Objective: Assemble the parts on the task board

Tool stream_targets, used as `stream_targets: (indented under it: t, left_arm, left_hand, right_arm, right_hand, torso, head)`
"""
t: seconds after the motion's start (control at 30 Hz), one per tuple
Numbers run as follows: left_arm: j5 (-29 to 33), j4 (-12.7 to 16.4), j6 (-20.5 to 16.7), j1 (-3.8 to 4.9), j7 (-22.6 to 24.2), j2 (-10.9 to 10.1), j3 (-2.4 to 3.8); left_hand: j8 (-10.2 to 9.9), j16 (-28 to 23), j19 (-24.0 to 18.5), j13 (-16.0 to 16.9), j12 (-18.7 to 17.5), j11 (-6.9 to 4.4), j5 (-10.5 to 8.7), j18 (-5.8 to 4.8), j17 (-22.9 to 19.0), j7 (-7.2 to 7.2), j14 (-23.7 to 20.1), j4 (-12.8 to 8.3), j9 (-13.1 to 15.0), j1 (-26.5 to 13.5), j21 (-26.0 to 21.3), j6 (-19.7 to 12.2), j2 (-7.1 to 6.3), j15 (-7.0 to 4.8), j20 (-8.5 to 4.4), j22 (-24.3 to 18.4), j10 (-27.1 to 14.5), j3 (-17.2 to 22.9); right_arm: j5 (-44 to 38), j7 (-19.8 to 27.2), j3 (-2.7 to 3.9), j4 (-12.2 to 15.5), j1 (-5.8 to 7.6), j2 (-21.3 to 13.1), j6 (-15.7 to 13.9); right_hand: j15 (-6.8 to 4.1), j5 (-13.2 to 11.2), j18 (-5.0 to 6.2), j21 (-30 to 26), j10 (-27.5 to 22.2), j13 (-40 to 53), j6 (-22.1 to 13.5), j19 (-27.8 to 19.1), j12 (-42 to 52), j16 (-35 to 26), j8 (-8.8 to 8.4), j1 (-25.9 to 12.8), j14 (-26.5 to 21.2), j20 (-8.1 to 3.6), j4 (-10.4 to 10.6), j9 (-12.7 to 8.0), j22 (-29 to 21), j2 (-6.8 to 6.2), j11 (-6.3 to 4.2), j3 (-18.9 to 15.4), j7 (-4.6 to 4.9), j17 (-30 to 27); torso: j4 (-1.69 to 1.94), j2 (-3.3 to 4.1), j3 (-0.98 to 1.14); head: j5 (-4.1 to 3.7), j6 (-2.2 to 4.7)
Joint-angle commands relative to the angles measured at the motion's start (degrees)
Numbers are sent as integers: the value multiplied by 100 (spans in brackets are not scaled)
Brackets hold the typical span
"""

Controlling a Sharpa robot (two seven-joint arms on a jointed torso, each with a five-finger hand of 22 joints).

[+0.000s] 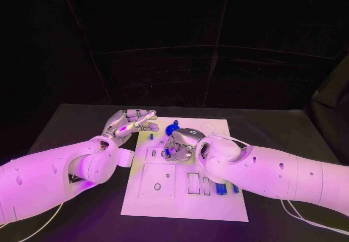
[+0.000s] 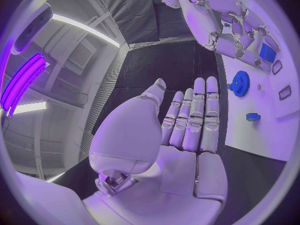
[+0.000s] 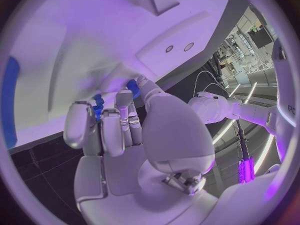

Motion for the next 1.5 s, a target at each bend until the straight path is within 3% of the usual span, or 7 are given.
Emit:
stream_targets:
  t: [0.03,0.5,0.77,0.9,1.23,1.33,1.5]
  left_arm:
    - [-21,4,55,9,18,7,5]
    - [-23,-23,78,8,-42,21,5]
    - [-423,-82,185,11,-413,12,6]
    - [-811,-221,296,21,-807,30,7]
    - [-2355,-523,1128,236,-2896,84,8]
    - [-2818,-569,1414,346,-3543,120,8]
    - [-3593,-668,1912,551,-4574,253,7]
  left_hand:
    - [-33,-22,36,-4,-26,-13,-24,72,7,-7,-5,-34,-3,7,22,9,69,8,3,-6,17,-13]
    - [-37,-11,58,-1,-24,-21,-25,76,29,-11,39,-52,-2,8,38,18,76,-5,-5,-2,39,-2]
    - [11,839,934,144,283,-335,-22,90,731,-217,1391,3,19,-242,750,291,23,-414,-400,334,958,-75]
    - [18,1656,1367,299,406,-484,-22,59,1434,-317,1908,61,28,-345,1361,433,-39,-609,-596,680,1397,-150]
    - [625,7228,1799,2240,2745,-762,-38,-218,6963,-564,2325,520,196,-830,4289,558,78,-821,-821,3681,1703,-493]
    - [1002,7498,1804,3629,4217,-800,-20,-257,7254,-641,2380,850,377,-983,4671,533,165,-884,-882,4112,1478,-698]
    - [1399,6785,1162,3442,4138,-721,-44,-70,6535,-558,2076,912,586,-1121,3992,106,229,-792,-781,3116,528,-1008]
  right_arm:
    - [-81,-240,-33,-15,-33,-9,30]
    - [-69,-20,-32,160,-54,-98,-1157]
    - [369,889,-22,606,-36,-490,-1820]
    - [842,1562,-18,836,53,-783,-1726]
    - [2346,1980,-18,1135,517,-1662,-944]
    - [2757,1993,-17,1099,615,-1897,-919]
    - [3533,2066,-15,1003,716,-2207,-994]
  right_hand:
    - [56,33,20,-27,-32,-9,-49,-29,-25,-17,-16,7,298,31,9,10,-4,-58,3,-30,2,50]
    - [67,82,10,-13,-57,-50,-110,16,32,-25,7,-115,301,43,286,17,44,-164,14,-436,7,58]
    - [123,193,17,-38,-122,-113,-413,-9,46,-83,-24,-32,282,84,538,7,4,-208,83,-961,87,-10]
    - [133,177,26,-63,-152,-122,-437,-40,72,-88,-9,125,280,103,612,16,-35,-97,94,-1100,95,-2]
    - [106,483,118,-304,-315,-363,-363,-335,-155,-375,27,559,177,88,535,30,-479,122,61,-1176,66,-380]
    - [87,665,135,-360,-335,-421,-310,-382,-208,-462,51,781,152,70,440,37,-568,227,39,-1109,50,-480]
    - [78,703,159,-437,-382,-537,-286,-454,-324,-579,58,851,121,58,420,36,-701,273,33,-1113,46,-624]
  torso:
    - [-7,-1,0]
    - [-9,-6,7]
    - [-21,-26,5]
    - [-30,-83,18]
    - [-79,-271,81]
    - [-95,-331,92]
    - [-119,-415,134]
  head:
    - [-2,7]
    - [-31,25]
    - [-36,55]
    - [-34,41]
    - [37,-70]
    - [69,-93]
    - [136,-130]
